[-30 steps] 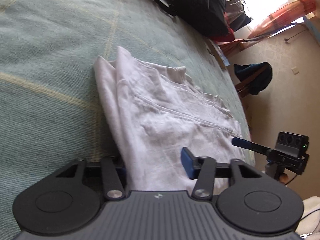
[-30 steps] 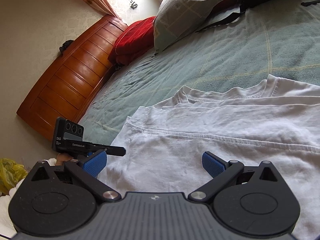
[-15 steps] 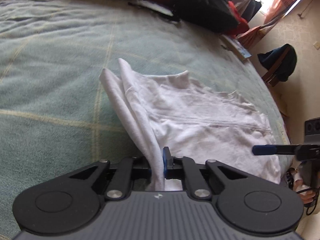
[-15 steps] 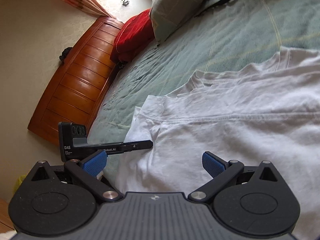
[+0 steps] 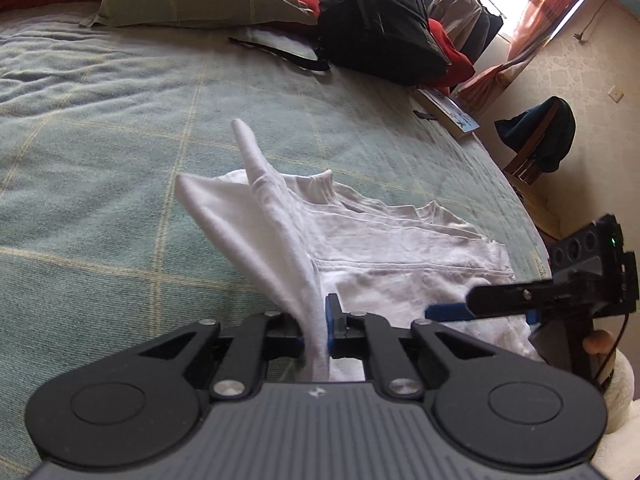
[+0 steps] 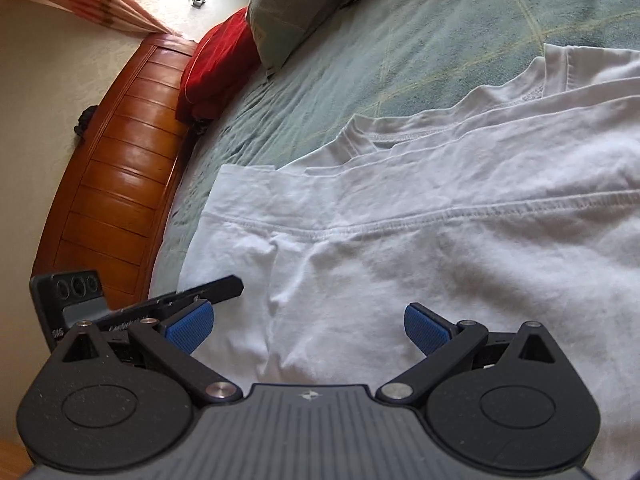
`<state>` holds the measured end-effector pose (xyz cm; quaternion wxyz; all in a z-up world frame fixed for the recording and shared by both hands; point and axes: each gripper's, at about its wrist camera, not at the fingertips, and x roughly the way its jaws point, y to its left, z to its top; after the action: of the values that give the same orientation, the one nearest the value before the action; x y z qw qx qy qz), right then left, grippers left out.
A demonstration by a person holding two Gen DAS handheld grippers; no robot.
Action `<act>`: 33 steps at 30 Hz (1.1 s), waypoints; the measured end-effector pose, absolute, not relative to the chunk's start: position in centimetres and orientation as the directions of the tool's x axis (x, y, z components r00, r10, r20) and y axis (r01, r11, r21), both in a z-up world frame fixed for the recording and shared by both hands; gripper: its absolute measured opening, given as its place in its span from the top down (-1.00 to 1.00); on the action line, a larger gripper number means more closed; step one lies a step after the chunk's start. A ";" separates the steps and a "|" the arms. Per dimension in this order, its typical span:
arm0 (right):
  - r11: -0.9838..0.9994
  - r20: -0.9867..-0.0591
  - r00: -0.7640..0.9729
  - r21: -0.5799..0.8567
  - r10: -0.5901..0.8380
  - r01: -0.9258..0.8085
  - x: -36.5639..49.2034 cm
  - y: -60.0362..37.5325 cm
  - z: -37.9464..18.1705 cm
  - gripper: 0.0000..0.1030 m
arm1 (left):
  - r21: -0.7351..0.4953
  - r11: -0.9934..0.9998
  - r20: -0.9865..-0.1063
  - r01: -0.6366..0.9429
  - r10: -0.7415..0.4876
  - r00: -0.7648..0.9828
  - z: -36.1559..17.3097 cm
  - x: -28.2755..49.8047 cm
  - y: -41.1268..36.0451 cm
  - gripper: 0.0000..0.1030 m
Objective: Fold clothes
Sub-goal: 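Lift the held edge with the left gripper and fold it over the shirt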
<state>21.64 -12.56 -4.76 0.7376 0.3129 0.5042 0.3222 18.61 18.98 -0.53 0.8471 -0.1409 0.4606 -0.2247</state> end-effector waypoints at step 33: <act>0.615 -0.511 0.357 0.724 0.782 -0.312 17.2 -23.9 -1.5 -1.00 | -0.365 0.858 -0.749 0.362 -0.501 0.433 4.8 17.5 8.1 0.85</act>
<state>17.21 -23.91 -1.54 0.7803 0.2636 0.4458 0.3505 17.46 8.14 4.82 0.8432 -0.0745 0.4668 -0.2559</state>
